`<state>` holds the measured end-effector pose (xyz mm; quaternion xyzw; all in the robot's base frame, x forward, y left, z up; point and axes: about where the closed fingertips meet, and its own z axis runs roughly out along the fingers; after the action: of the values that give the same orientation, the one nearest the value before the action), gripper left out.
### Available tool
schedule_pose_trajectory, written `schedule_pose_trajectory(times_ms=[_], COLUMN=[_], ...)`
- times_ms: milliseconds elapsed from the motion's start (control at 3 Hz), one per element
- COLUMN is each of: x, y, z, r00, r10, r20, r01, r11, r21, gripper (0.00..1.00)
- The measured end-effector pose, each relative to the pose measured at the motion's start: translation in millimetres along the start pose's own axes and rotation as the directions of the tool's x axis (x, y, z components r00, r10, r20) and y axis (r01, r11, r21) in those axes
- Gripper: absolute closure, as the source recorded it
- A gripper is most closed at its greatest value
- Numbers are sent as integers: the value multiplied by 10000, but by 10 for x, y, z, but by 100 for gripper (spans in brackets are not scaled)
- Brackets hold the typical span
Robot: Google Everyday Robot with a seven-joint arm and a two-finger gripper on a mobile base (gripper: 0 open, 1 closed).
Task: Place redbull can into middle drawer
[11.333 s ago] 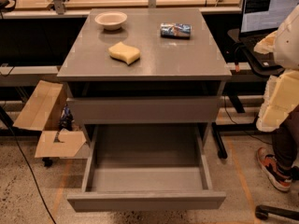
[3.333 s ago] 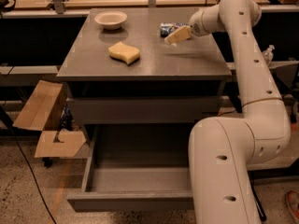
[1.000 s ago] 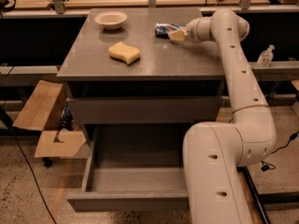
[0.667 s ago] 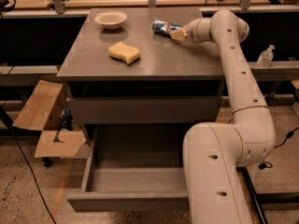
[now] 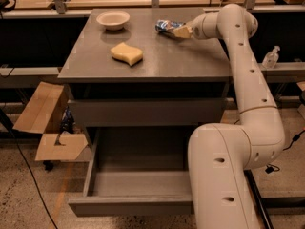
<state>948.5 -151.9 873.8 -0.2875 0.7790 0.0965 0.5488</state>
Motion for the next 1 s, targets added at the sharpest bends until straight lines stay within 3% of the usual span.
schedule_pose_trajectory(times_ms=[333, 1000], x=[-142, -198], y=[45, 180], z=[-246, -785], r00=[9992, 9970], r10=[-396, -634], r20=[37, -446], r01=[397, 563], r11=[9984, 9876], r21=[-407, -1467], gripper=[100, 100])
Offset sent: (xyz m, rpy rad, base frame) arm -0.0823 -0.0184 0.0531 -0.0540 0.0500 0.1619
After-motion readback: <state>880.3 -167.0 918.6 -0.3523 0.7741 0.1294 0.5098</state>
